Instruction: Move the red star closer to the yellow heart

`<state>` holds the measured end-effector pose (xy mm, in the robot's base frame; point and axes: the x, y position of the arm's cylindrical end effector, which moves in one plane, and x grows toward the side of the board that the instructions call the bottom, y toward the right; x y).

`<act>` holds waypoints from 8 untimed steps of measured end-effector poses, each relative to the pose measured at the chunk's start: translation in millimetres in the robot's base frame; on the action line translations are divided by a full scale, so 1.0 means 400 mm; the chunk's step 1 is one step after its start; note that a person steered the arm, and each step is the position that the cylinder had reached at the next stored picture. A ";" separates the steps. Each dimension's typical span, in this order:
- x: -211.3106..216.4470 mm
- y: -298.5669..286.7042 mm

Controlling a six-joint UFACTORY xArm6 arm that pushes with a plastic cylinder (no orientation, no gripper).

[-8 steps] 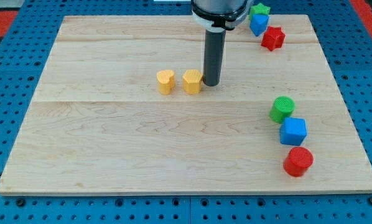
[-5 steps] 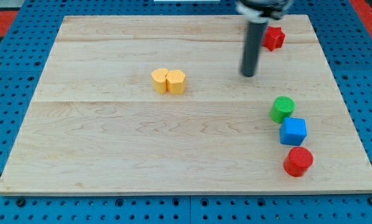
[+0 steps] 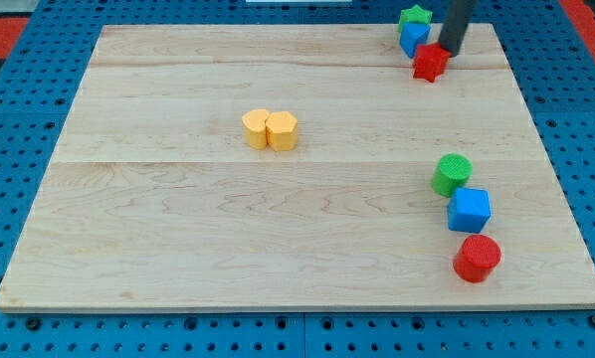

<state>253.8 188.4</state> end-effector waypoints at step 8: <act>0.224 -0.249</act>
<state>343.4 88.8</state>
